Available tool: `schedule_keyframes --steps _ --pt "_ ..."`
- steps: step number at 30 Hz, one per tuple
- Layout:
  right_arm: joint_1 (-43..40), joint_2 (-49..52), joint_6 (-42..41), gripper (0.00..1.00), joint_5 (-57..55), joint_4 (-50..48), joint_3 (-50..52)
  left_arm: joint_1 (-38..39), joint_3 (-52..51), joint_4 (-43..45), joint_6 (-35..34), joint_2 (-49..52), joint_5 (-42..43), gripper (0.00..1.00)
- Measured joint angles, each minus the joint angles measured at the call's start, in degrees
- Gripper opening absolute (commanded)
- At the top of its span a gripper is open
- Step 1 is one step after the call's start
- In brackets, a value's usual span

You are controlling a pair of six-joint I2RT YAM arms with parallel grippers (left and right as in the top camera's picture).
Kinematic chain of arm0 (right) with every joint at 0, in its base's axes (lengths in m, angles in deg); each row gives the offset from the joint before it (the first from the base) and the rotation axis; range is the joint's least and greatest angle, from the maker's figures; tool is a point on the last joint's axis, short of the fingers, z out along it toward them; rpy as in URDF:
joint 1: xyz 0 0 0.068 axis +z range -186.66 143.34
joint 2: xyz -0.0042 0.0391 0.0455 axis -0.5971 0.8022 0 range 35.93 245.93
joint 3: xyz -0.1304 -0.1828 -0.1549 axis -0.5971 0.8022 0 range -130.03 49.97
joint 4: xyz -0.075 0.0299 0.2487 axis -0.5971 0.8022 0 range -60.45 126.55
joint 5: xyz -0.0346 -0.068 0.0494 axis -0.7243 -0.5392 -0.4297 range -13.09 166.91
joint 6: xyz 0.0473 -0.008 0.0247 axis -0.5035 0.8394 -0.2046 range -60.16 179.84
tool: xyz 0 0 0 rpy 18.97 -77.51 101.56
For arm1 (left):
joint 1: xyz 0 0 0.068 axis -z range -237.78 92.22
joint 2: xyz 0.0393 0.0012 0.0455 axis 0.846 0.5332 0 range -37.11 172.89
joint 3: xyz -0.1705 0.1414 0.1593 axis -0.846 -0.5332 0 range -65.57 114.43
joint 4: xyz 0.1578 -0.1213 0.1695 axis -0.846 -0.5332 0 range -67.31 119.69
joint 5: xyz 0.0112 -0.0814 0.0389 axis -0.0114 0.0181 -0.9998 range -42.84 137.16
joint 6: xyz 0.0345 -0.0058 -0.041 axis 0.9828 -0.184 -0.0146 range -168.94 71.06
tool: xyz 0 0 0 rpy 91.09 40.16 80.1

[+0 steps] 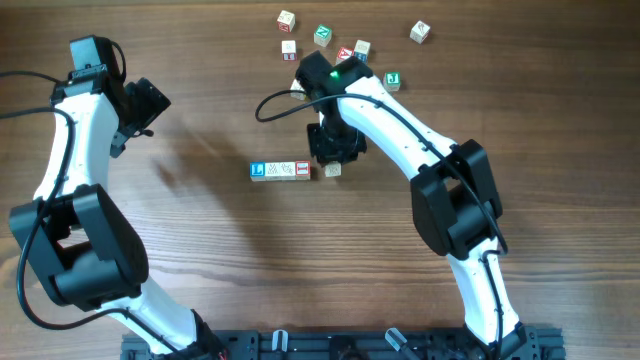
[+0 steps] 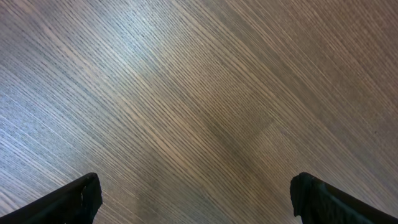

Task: Form a horizontal line
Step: 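Carry the picture block and lower it right of the I block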

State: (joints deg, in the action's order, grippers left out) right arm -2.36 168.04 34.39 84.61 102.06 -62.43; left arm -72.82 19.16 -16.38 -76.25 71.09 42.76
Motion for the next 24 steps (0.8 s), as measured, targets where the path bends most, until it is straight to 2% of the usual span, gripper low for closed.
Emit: schedule_keyframes --steps 9,11,14,17,21,24 --pt "0.0 0.0 0.0 0.23 0.0 -5.7 3.1 0.0 0.0 0.0 0.0 0.0 0.0 1.0" --pt "0.0 0.0 0.0 0.29 0.0 -5.9 3.2 0.0 0.0 0.0 0.0 0.0 0.0 1.0" --pt "0.0 0.0 -0.2 0.49 0.0 -6.7 3.2 0.0 0.0 0.0 0.0 0.0 0.0 1.0" --pt "0.0 0.0 -0.3 0.56 0.0 -6.6 3.2 0.0 0.0 0.0 0.0 0.0 0.0 1.0" --pt "0.0 0.0 -0.4 0.72 0.0 -6.6 3.2 0.0 0.0 0.0 0.0 0.0 0.0 1.0" --pt "0.0 0.0 -0.4 0.78 0.0 -6.6 3.2 0.0 0.0 0.0 0.0 0.0 0.0 1.0"
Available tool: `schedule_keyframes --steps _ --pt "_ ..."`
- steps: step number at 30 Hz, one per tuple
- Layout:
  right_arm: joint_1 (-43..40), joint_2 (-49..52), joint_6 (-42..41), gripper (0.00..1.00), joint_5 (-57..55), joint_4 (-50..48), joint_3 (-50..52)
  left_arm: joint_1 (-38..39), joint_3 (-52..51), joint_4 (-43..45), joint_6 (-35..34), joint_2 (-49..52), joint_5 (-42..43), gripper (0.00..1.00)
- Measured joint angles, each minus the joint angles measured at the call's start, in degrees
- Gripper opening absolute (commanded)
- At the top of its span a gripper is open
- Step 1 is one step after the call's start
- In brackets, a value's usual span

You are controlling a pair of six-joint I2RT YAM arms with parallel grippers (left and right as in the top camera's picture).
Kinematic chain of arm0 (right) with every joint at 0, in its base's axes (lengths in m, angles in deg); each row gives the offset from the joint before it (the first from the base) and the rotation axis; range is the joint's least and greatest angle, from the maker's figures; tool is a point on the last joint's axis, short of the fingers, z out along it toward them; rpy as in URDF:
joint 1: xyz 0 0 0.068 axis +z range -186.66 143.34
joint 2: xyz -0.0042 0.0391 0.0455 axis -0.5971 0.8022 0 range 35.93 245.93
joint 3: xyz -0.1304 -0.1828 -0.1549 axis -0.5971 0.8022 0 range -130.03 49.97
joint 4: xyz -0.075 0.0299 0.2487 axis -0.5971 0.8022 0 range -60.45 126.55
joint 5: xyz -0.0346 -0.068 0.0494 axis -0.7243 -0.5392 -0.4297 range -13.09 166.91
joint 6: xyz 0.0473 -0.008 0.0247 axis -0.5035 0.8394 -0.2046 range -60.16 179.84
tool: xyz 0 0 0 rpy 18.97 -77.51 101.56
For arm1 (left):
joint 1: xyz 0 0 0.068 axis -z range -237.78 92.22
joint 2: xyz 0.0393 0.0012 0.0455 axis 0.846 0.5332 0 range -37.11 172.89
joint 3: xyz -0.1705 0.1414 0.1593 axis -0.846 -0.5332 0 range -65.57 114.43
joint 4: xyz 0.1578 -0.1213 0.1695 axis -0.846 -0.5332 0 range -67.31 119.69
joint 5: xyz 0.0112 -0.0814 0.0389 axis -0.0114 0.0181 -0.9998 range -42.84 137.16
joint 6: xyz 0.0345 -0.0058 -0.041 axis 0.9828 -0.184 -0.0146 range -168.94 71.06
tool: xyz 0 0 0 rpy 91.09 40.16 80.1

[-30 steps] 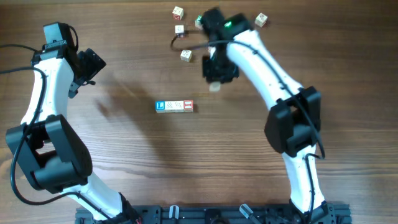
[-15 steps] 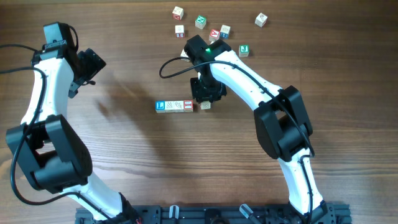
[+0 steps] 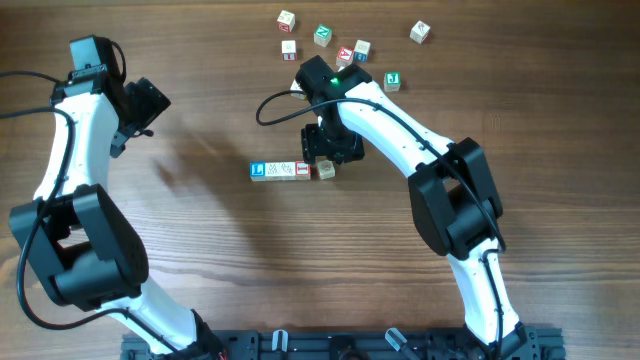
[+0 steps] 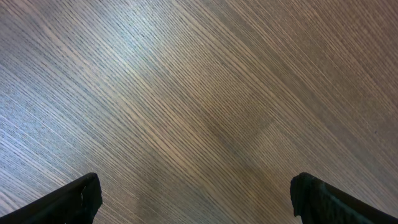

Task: Form a horizontal line
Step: 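Carry the picture block and lower it right of the I block, then release the block and push it flush against the I block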

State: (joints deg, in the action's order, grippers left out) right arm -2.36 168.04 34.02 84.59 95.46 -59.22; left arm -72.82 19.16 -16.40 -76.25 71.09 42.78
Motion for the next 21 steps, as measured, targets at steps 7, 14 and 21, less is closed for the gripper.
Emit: schedule_keyframes --steps 7,14,21 --pt "-0.6 0.0 0.0 0.84 0.0 1.2 -2.3 0.0 0.0 0.0 0.0 0.0 0.0 1.0" --pt "-5.2 0.0 1.6 1.0 1.3 2.8 -2.6 0.0 0.0 0.0 0.0 0.0 0.0 1.0" --pt "-6.1 0.0 4.2 0.05 2.6 5.2 -2.6 0.0 0.0 0.0 0.0 0.0 0.0 1.0"
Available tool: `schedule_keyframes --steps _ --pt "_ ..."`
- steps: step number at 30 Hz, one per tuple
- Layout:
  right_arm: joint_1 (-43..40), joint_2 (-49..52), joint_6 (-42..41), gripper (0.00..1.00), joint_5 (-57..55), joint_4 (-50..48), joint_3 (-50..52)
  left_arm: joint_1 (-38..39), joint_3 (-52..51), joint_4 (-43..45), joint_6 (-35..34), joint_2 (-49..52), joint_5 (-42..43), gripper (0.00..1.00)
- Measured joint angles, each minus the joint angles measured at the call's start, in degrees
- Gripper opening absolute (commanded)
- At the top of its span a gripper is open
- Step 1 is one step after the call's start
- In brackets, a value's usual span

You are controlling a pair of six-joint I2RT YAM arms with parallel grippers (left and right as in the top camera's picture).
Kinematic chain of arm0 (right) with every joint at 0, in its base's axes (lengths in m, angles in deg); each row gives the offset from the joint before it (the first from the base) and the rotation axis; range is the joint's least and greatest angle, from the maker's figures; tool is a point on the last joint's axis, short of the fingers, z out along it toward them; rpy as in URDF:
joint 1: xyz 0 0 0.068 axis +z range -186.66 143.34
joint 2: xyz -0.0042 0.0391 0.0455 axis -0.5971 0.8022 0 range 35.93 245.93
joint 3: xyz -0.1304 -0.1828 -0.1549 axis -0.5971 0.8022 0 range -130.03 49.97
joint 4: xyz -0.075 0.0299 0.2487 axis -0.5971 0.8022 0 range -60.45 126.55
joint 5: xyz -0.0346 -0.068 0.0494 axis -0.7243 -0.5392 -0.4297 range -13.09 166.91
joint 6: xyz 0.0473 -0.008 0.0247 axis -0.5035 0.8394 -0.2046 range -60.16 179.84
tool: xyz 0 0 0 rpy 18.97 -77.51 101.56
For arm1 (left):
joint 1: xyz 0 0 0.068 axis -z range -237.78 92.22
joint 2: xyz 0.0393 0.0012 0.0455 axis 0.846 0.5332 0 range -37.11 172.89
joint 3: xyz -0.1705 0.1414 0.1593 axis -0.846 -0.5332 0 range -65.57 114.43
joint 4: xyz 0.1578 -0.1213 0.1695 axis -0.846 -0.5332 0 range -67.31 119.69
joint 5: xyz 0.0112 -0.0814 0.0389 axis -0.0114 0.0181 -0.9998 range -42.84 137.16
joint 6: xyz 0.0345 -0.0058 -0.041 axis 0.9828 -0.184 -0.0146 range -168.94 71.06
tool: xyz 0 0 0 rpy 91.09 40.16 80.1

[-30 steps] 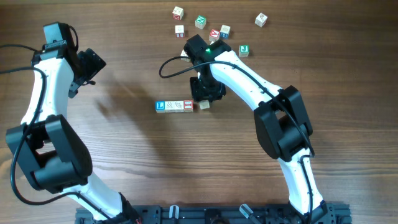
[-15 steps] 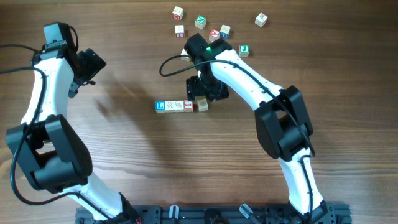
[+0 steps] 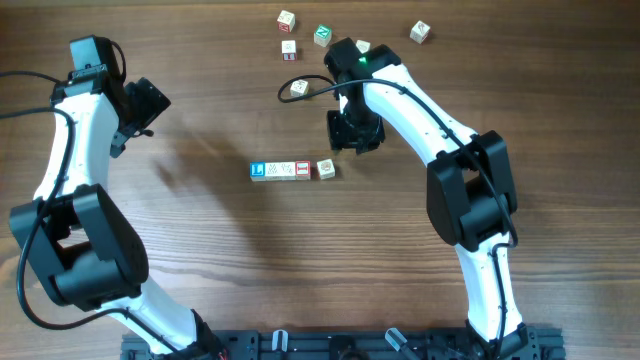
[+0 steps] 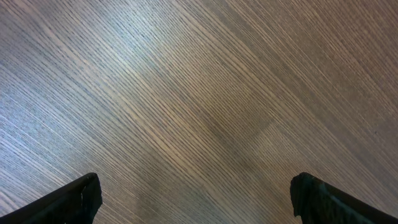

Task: Form a horizontal line
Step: 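Release the block and push it flush against the I block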

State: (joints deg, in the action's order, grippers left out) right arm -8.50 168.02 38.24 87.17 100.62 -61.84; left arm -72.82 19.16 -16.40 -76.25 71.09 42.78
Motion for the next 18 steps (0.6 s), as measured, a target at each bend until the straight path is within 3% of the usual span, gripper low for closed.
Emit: schedule_keyframes --steps 18 --pt "3.3 0.0 -1.7 0.05 3.9 0.2 2.3 0.0 0.0 0.0 0.0 0.0 0.0 1.0"
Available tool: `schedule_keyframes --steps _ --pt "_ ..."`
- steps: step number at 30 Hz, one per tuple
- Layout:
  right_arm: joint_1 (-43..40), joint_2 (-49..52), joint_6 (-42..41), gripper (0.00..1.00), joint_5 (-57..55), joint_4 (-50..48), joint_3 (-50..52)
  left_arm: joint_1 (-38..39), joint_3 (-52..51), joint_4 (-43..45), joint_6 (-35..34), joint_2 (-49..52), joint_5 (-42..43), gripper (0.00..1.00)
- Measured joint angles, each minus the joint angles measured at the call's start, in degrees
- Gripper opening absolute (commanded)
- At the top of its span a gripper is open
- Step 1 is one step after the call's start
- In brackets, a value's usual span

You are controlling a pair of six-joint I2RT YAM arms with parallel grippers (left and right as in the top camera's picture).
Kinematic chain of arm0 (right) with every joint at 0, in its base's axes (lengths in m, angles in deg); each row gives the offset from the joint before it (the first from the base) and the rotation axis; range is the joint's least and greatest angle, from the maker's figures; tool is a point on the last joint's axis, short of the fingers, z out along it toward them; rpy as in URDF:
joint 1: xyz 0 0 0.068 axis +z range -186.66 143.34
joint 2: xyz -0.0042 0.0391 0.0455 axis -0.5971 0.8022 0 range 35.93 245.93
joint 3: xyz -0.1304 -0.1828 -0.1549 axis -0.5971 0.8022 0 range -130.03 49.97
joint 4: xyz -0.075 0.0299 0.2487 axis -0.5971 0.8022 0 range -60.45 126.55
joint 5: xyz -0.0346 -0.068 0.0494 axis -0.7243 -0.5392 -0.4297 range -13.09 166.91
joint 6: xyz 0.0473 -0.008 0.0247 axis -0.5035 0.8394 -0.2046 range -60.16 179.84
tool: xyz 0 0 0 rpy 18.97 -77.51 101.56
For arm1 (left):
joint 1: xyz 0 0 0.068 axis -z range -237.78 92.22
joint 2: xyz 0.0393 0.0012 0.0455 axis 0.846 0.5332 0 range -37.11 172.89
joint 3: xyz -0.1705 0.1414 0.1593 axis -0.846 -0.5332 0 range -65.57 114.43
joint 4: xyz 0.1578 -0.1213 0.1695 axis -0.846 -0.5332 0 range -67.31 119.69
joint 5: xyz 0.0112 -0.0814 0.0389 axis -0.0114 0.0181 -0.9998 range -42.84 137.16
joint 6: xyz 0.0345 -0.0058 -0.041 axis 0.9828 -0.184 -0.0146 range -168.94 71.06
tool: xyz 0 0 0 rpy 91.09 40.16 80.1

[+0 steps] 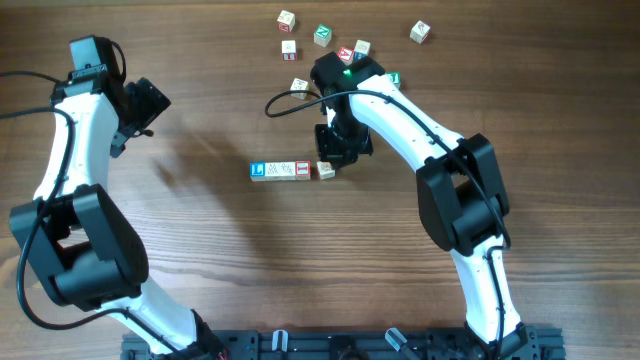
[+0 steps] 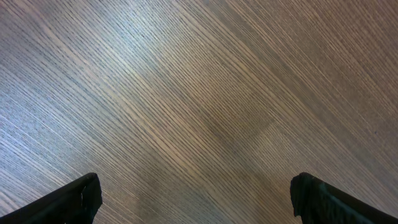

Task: Form a horizontal line
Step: 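Release the block and push it flush against the I block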

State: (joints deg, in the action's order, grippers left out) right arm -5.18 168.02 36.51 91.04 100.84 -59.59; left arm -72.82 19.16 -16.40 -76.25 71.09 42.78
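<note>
A row of blocks [image 1: 280, 171] lies on the wooden table [image 1: 200, 250], running from a blue one [image 1: 258, 171] on the left to a red one [image 1: 302, 170]. Just right of the red one sits a tan block [image 1: 325, 170], in line with the row, a narrow gap between. My right gripper [image 1: 337, 150] hovers right behind the tan block; its fingers are hidden under its own body. My left gripper [image 1: 152, 104] stands far to the left, open over bare wood, its fingertips [image 2: 81, 199] wide apart in the left wrist view.
Several loose blocks lie scattered at the back: a white one [image 1: 299, 86] near the right arm's cable, a green one [image 1: 322, 35], a red-marked one [image 1: 345, 54], others around [image 1: 287, 18] and one far right [image 1: 420, 32].
My right gripper has moved from behind and right of the tan block to a spot forward and left, close behind that block. The tan block and the left arm are unchanged.
At first my right gripper stood over the tan block, a little off the row's right end. Then the block lay closer to the red block with the gripper still over it. Later the gripper was away behind, the block left alone; now it is back beside it.
</note>
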Motion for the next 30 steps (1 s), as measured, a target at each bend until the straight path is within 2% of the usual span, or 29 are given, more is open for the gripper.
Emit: schedule_keyframes --steps 9,17,30 --pt "0.0 0.0 -1.5 0.04 -5.6 -1.0 1.5 0.0 0.0 0.0 0.0 0.0 0.0 1.0" --pt "0.0 0.0 -2.0 0.07 1.1 -2.1 2.4 0.0 0.0 0.0 0.0 0.0 0.0 1.0" --pt "0.0 0.0 -2.6 0.08 1.6 -2.8 2.6 0.0 0.0 0.0 0.0 0.0 0.0 1.0"
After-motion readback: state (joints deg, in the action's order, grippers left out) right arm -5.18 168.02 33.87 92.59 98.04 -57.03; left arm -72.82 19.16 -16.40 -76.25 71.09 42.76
